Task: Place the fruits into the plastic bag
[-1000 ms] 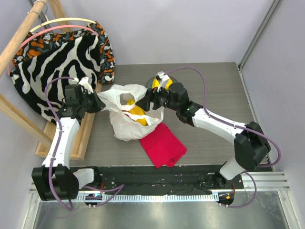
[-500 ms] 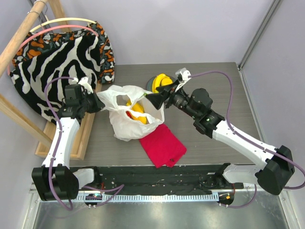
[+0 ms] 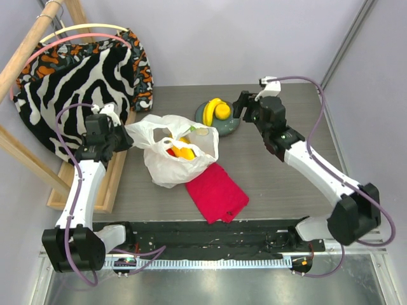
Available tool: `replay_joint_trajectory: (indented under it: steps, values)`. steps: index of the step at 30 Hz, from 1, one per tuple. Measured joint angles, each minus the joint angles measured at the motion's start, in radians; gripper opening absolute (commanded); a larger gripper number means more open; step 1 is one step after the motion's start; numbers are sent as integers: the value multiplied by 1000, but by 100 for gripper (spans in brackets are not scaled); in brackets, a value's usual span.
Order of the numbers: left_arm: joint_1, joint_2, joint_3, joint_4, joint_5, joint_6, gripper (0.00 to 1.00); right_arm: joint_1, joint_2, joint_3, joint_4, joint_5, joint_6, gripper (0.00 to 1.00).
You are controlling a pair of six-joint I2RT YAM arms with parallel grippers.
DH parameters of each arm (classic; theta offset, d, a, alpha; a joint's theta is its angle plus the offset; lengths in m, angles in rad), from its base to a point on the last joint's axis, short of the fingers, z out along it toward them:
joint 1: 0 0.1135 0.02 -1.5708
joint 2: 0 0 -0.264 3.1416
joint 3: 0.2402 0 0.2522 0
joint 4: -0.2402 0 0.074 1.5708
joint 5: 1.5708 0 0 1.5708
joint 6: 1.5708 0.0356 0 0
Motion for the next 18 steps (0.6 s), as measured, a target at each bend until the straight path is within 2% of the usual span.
replay_joint_trajectory:
  steps: [10, 18]
  values:
    - [0, -32, -14, -1, -181, 40, 0, -108, 431, 231, -142, -121, -37, 84]
    - [0, -32, -20, -1, -206, 47, 0, -107, 634, 376, -218, -169, -73, 85]
